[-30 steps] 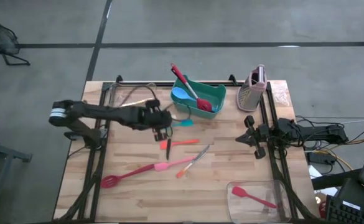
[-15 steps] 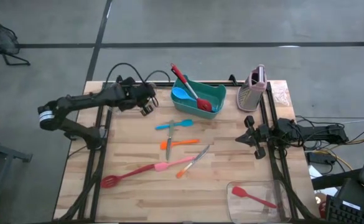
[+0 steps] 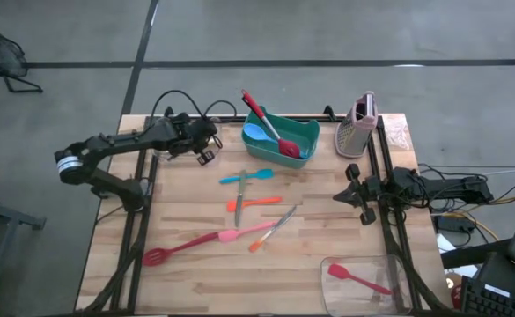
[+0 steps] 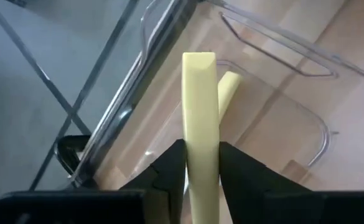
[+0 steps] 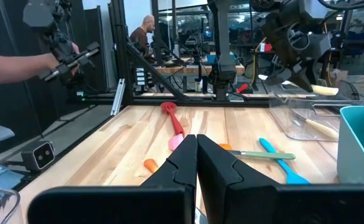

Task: Pick & Place Kitchen Items
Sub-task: Put the yellow table knife into the top transparent bin, then put the green table knife into the top transparent bin

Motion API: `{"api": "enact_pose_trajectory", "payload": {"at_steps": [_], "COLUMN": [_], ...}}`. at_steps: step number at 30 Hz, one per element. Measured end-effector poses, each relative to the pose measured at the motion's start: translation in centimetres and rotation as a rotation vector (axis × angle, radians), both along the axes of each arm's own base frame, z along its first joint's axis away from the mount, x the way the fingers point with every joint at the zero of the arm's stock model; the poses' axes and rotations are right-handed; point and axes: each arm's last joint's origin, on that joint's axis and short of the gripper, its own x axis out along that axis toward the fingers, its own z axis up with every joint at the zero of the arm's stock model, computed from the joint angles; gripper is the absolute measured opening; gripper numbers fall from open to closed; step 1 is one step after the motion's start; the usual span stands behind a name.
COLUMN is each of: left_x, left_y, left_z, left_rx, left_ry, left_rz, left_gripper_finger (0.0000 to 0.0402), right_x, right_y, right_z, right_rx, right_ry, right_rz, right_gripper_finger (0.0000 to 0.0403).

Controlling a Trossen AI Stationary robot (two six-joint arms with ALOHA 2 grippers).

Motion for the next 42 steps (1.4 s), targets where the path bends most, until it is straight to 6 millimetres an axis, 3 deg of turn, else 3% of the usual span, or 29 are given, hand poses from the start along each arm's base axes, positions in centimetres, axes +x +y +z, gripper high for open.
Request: {"api": "enact_pose_trajectory", "payload": {"at_steps": [10,14,23,28,34,38,42], "left_x": [0.2,0.6,4.6,7.1,9.6,10.8,11.3], "left_y": [-0.1,-0.2,-3.6,-7.0,-10.7,-11.9,-11.8], "left_z": [0.1,1.0,2.7,1.8,-0.3,-2.2,-3.7], "left_rx": [-0.034,-0.026,-0.204,-0.279,-0.27,-0.294,-0.287], "left_ry": [-0.06,-0.109,-0.54,-0.641,-0.643,-0.608,-0.592], "left_rz": [0.027,0.043,-0.001,-0.072,-0.081,-0.076,-0.01], "left_gripper_finger": [0.012,0.0121,0.0122,0.0122,0.0141,0.0179,0.0222], "right_x": [0.0,0.0,0.0,0.0,0.0,0.0,0.0], "right_y": [0.0,0.0,0.0,0.0,0.0,0.0,0.0], "right_z": [0.0,0.0,0.0,0.0,0.0,0.0,0.0], "right_rx": [0.0,0.0,0.0,0.0,0.0,0.0,0.0], "right_ry": [0.0,0.0,0.0,0.0,-0.001,0.0,0.0], "right_rz": [0.0,0.0,0.0,0.0,0.0,0.001,0.0], "right_gripper_finger": [0.0008,0.0008,0.0008,0.0008,0.0008,0.0008,0.0008]}}
